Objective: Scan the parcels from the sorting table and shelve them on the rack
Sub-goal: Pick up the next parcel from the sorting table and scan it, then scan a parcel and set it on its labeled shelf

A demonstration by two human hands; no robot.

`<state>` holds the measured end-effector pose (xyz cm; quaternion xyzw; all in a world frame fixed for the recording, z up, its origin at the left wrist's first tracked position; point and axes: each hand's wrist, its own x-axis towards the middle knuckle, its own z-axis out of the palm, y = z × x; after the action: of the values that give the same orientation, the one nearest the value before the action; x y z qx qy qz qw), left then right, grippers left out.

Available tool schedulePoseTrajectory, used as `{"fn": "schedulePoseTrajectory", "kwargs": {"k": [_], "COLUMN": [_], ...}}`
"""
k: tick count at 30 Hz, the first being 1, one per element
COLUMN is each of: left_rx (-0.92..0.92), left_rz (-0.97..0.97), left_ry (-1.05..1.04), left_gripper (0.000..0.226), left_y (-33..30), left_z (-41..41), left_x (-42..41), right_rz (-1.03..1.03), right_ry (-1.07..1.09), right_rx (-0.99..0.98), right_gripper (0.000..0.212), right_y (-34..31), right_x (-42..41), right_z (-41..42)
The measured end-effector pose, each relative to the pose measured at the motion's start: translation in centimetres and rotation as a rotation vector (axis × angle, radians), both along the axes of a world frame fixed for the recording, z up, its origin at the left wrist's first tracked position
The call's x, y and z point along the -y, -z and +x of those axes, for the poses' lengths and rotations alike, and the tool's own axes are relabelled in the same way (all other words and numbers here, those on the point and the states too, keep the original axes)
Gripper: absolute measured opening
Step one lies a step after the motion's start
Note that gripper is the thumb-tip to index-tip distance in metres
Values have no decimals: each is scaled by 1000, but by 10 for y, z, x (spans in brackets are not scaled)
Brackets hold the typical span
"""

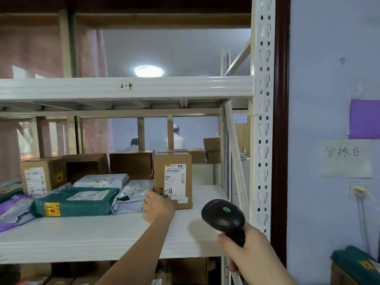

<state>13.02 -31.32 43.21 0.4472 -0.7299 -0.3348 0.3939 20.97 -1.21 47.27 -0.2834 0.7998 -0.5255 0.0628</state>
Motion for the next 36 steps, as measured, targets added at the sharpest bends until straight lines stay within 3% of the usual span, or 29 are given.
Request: {"fn": "schedulePoseTrajectory", "kwargs": {"k": [10,13,16,20,23,29,34,36], "left_rx": [-44,-115,25,286,414,495,443,410], "left_rz": [-27,-74,-178,-299,-354,-553,-610,-622], "left_ry": [-107,73,351,670,736,911,986,1011], "left_gripper": [61,42,21,40,52,61,80,75], "left_y": [-2,0,-3,-8,-4,13,24,31], "left_z": [4,15,32,48,53,69,87,91], "left_x": [-10,-18,-35,-50,-58,-100,-150,-171], "right_rz": [1,-12,-5,-10,-29,-36,-40,-20], "right_ry": [-39,-30,-19,10,59,197,278,333], "right_rx": [-46,-59,-80,-106,-86,-52,-9,-20], "right_gripper": [5,5,4,6,7,6,6,6], "right_y": [3,3,3,11,19,42,58,65], "right_x": [1,2,3,0,-7,-30,-64,-80], "right_z": [3,7,13,28,44,83,114,124]}}
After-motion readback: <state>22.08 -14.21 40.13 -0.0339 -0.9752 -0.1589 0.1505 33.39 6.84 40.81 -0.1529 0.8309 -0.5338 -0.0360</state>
